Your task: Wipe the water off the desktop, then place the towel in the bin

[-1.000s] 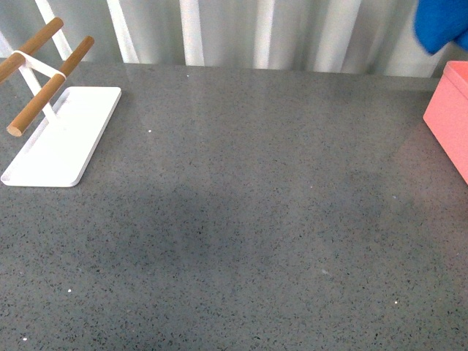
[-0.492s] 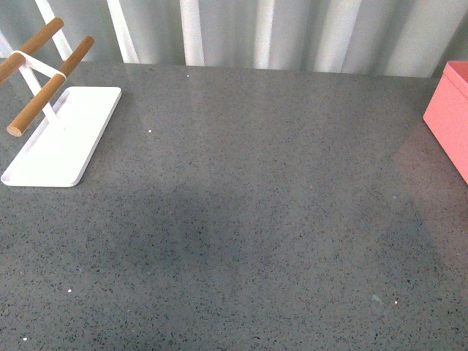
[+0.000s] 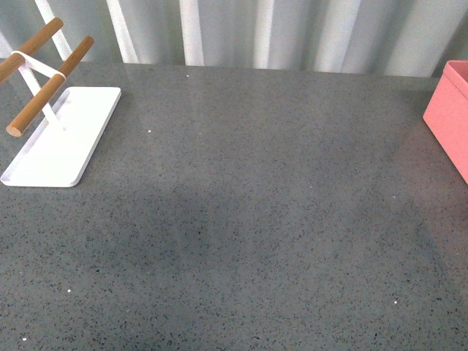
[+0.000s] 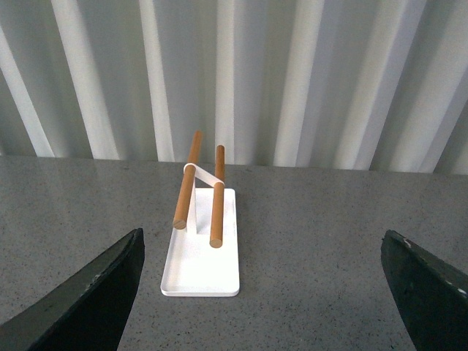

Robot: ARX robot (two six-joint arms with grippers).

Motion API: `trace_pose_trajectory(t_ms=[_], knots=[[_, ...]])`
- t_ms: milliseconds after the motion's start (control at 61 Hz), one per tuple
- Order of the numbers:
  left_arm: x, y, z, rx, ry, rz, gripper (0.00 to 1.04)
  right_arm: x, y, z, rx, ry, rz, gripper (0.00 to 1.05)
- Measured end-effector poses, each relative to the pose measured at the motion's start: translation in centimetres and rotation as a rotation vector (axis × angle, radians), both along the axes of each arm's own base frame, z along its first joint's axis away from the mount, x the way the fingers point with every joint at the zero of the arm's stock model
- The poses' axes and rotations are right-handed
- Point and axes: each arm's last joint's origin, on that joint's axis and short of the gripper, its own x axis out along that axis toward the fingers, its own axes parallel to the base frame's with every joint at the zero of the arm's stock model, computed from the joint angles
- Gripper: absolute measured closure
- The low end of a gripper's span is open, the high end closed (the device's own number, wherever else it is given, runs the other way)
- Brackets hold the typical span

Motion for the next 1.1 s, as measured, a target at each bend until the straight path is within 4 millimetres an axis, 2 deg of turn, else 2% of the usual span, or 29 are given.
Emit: trace_pose_trajectory(t_ms=[148, 262, 410, 508, 656, 754, 918, 1066, 1098], knots=[[0.0, 0.0, 0.0, 0.000, 0.000, 0.000, 0.07, 2.4, -0.4, -0.4, 0.008, 0.056, -0.037, 1.01], [0.0, 0.0, 0.0, 0.000, 0.000, 0.000, 0.07, 3.8, -0.6, -1.5, -0.027, 0.133, -0.048, 1.01], [0.0, 0.0, 0.0, 0.000, 0.000, 0.000, 0.07, 4.4, -0.8, -3.5, -0.049, 0.242, -0.023, 1.01], [0.0, 0.0, 0.0, 0.000, 0.000, 0.000, 0.07, 4.4, -0.9, -4.1, -0.063, 0.269, -0.021, 1.00], [0.0, 0.0, 0.0, 0.000, 0.000, 0.000, 0.07, 4.6, -1.0, -3.9, -0.073, 0.260, -0.020, 0.75], [0.0, 0.0, 0.0, 0.000, 0.000, 0.000, 0.07, 4.6, -1.0, -3.9, -0.075, 0.249, -0.021, 0.54], [0.0, 0.0, 0.0, 0.000, 0.000, 0.000, 0.07, 4.6, -1.1, -3.9, -0.069, 0.246, -0.019, 0.27], [0.0, 0.0, 0.0, 0.000, 0.000, 0.000, 0.07, 4.6, -1.3, -3.6, -0.062, 0.222, -0.020, 0.05], [0.0, 0.0, 0.0, 0.000, 0.000, 0.000, 0.07, 4.7, -1.3, -3.4, -0.058, 0.208, -0.022, 0.06]])
